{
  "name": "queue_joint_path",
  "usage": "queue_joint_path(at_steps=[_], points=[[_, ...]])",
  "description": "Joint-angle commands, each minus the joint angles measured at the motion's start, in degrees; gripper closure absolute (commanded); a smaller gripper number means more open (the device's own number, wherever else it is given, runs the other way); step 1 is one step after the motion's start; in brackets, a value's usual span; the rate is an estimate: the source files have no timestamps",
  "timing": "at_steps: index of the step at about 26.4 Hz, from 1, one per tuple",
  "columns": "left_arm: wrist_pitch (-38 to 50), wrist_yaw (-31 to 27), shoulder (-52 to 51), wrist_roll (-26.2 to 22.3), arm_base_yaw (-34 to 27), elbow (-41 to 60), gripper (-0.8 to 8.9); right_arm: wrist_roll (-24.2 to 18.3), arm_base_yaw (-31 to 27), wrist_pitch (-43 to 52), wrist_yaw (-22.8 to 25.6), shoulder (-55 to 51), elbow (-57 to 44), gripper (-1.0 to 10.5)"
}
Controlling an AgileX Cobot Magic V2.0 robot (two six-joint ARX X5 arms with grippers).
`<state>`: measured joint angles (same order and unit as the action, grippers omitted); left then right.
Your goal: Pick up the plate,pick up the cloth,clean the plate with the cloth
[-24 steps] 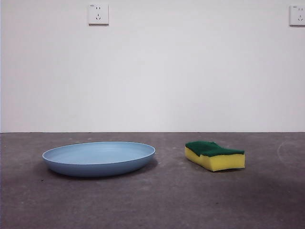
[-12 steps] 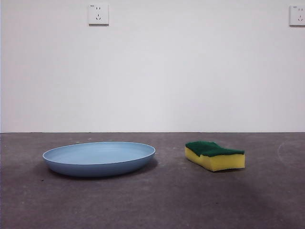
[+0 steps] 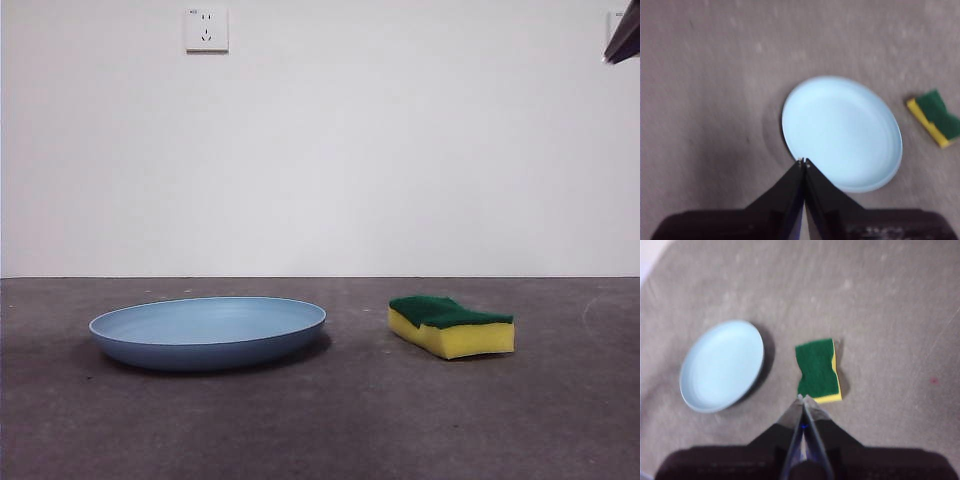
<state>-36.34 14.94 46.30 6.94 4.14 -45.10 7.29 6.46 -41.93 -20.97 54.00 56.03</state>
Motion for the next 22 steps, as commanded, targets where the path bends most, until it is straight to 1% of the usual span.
queue_joint_path(at_steps=[1, 2, 3, 4, 5, 6, 8, 11, 14, 17, 18, 22], points=[[-3.0, 2.2, 3.2, -1.2, 0.0, -2.0, 7.89, -4.2, 0.0, -2.3, -0.1, 3.2, 2.0, 8.4], [-3.3, 2.4, 4.1, -1.2, 0.0, -2.3, 7.10, -4.4, 0.0, -2.8, -0.1, 4.0, 2.3, 7.7], [-3.2, 3.2, 4.6, -1.2, 0.0, -2.3, 5.88, -4.4, 0.0, -2.8, -0.1, 4.6, 2.3, 6.8], [-3.2, 3.7, 5.2, -1.1, 0.0, -2.3, 3.90, -4.4, 0.0, -3.0, -0.1, 5.1, 2.3, 5.5], [-3.2, 3.8, 5.3, -0.7, 0.0, -2.3, 2.96, -4.4, 0.0, -3.1, 0.1, 5.4, 2.3, 4.4], [-3.2, 4.4, 5.3, -0.1, 0.0, -2.3, 2.97, -4.4, 0.0, -3.1, 0.1, 5.4, 2.3, 4.0], [-2.0, 6.6, 5.4, 1.0, 0.0, -2.3, 3.03, -4.4, 0.0, -3.1, 0.1, 5.4, 2.3, 4.1], [-0.4, 6.6, 8.3, 1.0, 0.0, -4.2, 3.17, -4.4, 0.0, -2.6, 0.1, 5.4, 2.3, 4.1], [-2.4, 6.5, 17.4, 0.5, 0.2, -9.8, 3.18, -4.2, 0.0, -1.8, 0.1, 5.3, 2.3, 4.1], [-3.2, 6.1, 28.3, -0.8, 1.7, -16.2, 3.19, -4.2, 0.0, -1.8, 0.0, 5.4, 2.3, 4.1], [-3.2, 5.6, 32.0, -1.0, 2.4, -18.3, 3.19, -4.2, 0.0, -1.8, 0.0, 5.4, 2.3, 4.1], [-2.1, -1.9, 44.3, -1.2, 5.2, -23.6, 3.19, -4.2, 0.0, -1.9, 0.0, 5.4, 2.3, 4.1]])
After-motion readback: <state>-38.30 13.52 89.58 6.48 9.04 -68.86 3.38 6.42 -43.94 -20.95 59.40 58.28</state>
